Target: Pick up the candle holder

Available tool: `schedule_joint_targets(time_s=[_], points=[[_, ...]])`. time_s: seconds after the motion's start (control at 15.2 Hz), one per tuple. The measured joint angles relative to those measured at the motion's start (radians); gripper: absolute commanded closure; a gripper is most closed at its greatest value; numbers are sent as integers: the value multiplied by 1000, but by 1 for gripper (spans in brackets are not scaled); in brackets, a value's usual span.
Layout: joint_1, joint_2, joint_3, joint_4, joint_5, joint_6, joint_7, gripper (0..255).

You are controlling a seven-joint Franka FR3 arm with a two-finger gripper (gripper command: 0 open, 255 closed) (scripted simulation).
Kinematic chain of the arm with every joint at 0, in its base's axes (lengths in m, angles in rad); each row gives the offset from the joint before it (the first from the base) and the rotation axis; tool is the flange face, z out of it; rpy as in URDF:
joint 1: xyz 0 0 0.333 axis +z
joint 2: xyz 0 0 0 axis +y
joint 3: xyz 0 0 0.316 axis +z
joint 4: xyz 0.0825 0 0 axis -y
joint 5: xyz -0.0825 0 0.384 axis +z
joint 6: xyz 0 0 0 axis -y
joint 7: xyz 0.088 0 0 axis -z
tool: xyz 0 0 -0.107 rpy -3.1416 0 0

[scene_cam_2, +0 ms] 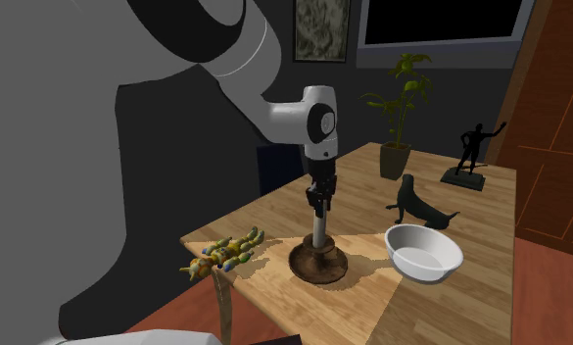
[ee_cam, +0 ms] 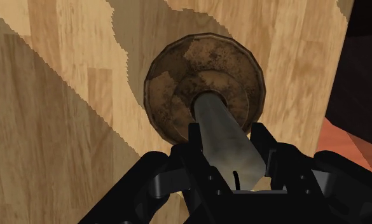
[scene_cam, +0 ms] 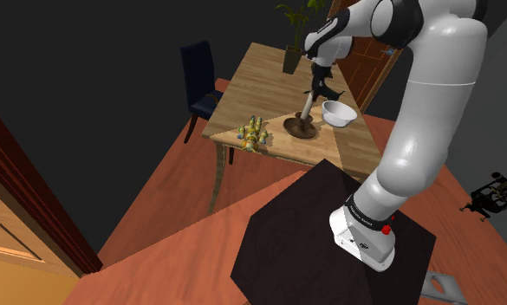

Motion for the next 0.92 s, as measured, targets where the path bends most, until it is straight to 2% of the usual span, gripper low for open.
schedule_joint_targets(time_s=[0.92], points=[[23, -87, -28, 81, -61, -154, 29, 255]])
